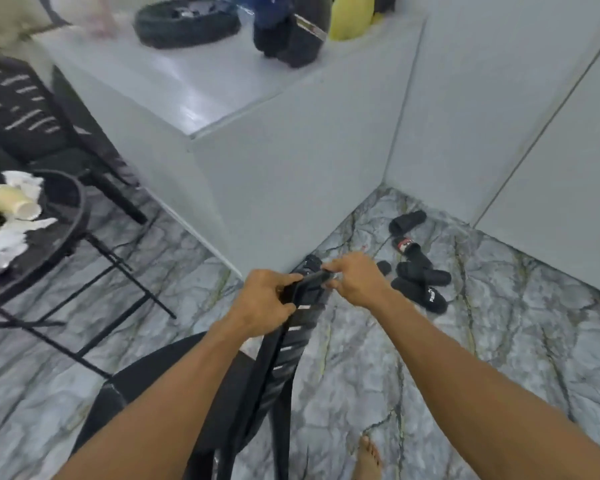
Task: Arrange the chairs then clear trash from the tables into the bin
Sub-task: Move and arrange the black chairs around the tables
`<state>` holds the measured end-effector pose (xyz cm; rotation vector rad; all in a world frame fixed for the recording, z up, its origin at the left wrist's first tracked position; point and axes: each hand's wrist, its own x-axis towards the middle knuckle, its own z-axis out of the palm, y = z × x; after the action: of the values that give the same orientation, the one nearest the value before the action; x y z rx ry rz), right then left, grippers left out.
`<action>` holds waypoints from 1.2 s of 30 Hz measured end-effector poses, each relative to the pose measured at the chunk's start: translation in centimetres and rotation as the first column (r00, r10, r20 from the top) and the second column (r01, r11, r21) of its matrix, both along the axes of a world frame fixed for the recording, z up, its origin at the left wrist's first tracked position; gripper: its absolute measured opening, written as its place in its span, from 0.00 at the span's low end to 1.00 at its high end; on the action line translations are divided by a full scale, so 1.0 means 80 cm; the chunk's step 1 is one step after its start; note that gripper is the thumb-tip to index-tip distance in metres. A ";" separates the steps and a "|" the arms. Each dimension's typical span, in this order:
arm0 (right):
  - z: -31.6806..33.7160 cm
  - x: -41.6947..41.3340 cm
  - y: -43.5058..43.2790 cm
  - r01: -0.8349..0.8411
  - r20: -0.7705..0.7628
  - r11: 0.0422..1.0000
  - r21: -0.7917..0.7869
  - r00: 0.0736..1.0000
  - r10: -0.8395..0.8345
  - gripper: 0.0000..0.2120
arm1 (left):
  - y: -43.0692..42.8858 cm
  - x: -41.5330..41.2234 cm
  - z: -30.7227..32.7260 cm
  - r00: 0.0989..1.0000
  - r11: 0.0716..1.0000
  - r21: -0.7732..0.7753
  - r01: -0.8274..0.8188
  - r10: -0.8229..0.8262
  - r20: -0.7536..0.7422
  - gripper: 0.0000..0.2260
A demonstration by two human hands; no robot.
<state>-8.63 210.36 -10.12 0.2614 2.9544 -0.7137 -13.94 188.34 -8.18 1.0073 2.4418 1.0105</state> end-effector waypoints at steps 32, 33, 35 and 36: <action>0.169 -0.206 -0.561 -0.674 -0.125 0.720 -0.163 0.738 0.663 0.18 | -0.612 -0.040 0.209 0.676 0.578 -0.351 -0.737 0.620 -0.399 0.19; 0.176 -0.219 -0.567 -0.688 -0.159 0.703 -0.178 0.725 0.670 0.19 | -0.621 -0.053 0.217 0.667 0.569 -0.348 -0.745 0.630 -0.398 0.21; 0.186 -0.238 -0.578 -0.727 -0.208 0.669 -0.153 0.686 0.698 0.19 | -0.637 -0.071 0.222 0.650 0.573 -0.307 -0.760 0.658 -0.380 0.22; 0.189 -0.245 -0.581 -0.738 -0.213 0.662 -0.133 0.673 0.708 0.20 | -0.641 -0.078 0.220 0.657 0.596 -0.279 -0.753 0.665 -0.355 0.21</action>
<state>-28.20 163.87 5.00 -0.9868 2.6777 -0.9048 -20.15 137.04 9.38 -0.0732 3.1426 0.5167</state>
